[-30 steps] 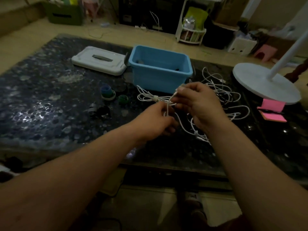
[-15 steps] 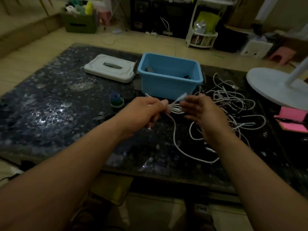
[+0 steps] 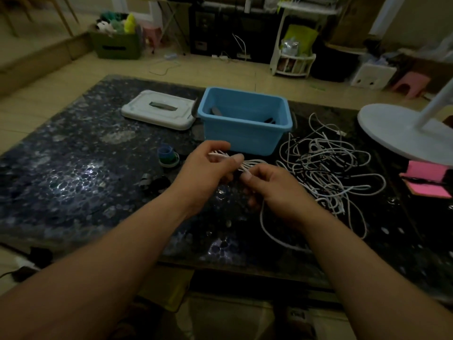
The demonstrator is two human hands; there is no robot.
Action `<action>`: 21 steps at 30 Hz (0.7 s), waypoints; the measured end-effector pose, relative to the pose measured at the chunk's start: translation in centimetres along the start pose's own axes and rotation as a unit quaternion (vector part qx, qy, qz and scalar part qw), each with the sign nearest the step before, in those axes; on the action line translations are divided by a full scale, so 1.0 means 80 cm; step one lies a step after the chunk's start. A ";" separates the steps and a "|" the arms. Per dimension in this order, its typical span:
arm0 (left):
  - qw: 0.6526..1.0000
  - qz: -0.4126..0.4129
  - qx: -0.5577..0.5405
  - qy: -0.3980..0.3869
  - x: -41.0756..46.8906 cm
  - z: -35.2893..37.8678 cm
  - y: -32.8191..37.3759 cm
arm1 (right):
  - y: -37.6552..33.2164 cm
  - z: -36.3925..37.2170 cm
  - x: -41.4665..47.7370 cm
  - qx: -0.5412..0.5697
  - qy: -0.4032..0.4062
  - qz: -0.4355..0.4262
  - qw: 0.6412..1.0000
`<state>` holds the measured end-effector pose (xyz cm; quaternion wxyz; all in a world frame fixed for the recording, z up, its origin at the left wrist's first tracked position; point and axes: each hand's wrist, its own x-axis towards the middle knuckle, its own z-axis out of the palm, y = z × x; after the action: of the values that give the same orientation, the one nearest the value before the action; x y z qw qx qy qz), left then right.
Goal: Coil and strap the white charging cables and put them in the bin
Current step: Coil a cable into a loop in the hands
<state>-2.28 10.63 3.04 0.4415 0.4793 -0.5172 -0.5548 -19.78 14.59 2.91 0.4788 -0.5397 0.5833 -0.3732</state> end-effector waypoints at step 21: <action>0.996 -0.074 -0.040 0.036 -0.009 0.021 -0.007 | -0.001 0.024 -0.011 0.078 0.012 0.082 0.993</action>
<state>-3.82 11.66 2.55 0.4363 0.5180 -0.4411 -0.5888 -17.97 15.59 2.60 0.5419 -0.4464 0.6001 -0.3833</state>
